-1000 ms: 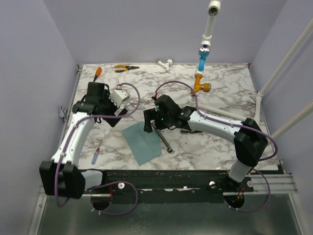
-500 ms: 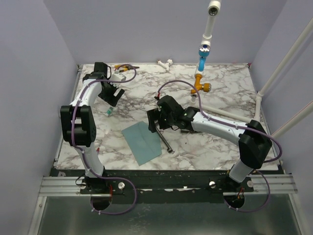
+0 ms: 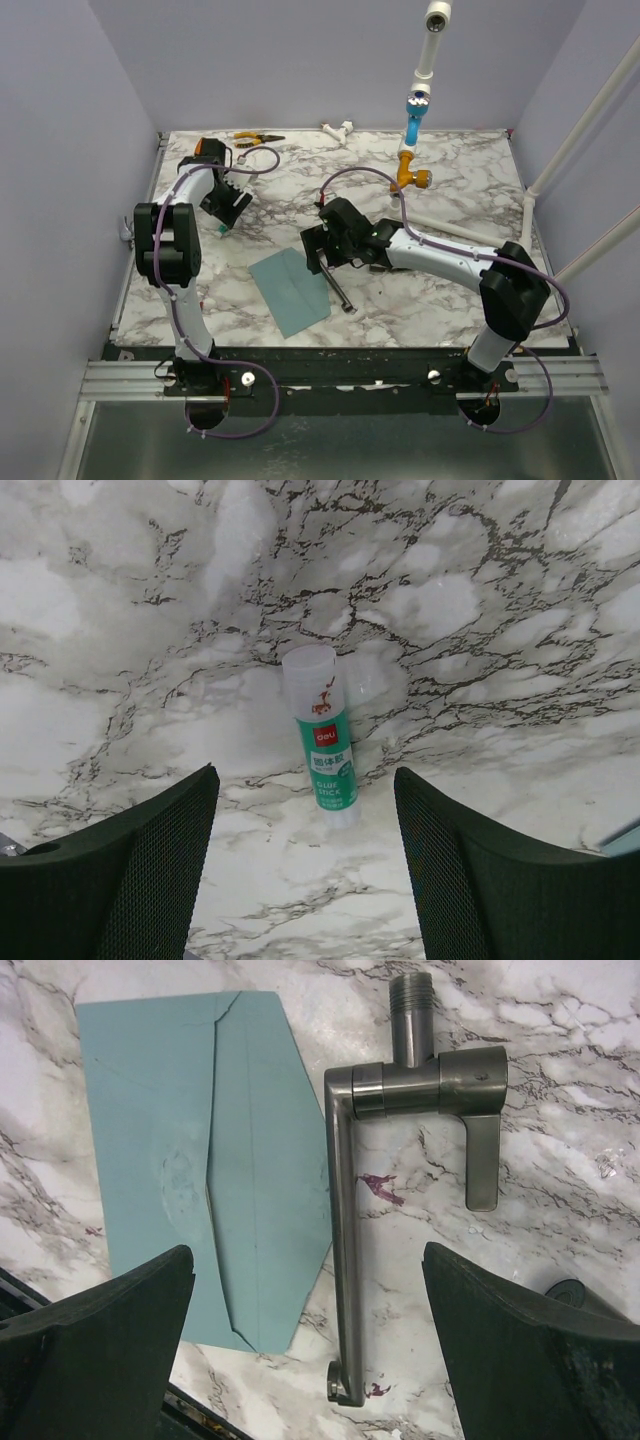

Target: Place the letter into the envelope and seal it

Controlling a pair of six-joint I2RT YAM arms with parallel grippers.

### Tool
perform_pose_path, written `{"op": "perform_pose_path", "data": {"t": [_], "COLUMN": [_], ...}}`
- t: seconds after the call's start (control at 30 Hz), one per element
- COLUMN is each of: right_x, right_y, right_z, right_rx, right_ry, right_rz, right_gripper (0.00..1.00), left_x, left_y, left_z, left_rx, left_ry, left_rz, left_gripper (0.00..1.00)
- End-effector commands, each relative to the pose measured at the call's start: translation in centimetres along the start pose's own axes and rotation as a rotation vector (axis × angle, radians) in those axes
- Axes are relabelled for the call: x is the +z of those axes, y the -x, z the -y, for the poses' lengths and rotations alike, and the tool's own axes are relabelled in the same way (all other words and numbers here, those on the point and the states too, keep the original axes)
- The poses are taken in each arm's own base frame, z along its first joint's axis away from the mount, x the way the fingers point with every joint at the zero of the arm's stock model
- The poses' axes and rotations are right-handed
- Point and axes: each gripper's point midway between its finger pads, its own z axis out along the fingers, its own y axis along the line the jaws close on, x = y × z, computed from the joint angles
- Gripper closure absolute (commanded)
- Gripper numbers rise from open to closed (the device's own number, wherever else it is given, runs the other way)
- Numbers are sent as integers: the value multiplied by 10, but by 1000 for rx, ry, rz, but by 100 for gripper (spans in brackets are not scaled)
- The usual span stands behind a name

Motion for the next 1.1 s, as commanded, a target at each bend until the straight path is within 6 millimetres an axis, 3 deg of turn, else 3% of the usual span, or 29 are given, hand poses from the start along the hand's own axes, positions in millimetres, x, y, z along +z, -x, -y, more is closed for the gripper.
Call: {"op": "perform_pose_path", "data": {"t": [0.0, 0.3, 0.4, 0.63, 0.83, 1.07], "right_x": [4, -3, -4, -9, -13, -17], "right_y": [1, 8, 9, 11, 10, 5], "right_z": [10, 13, 14, 21, 29, 36], "right_rx": [-15, -15, -18, -26, -37, -46], "right_ry": [-42, -51, -51, -79, -96, -117], "right_rz": [-11, 12, 16, 27, 35, 33], "right_gripper": [0, 0, 0, 0, 0, 0], "left_x": [-1, 4, 5, 3, 2, 4], "left_y": [-11, -40, -36, -39, -28, -18], "left_z": [-2, 17, 16, 37, 49, 42], "left_rx": [2, 56, 40, 4, -50, -46], "left_ry": [30, 64, 61, -39, -98, -76], "left_rz": [-58, -268, -294, -380, -349, -337], "left_gripper": [28, 29, 30, 32, 46, 53]}}
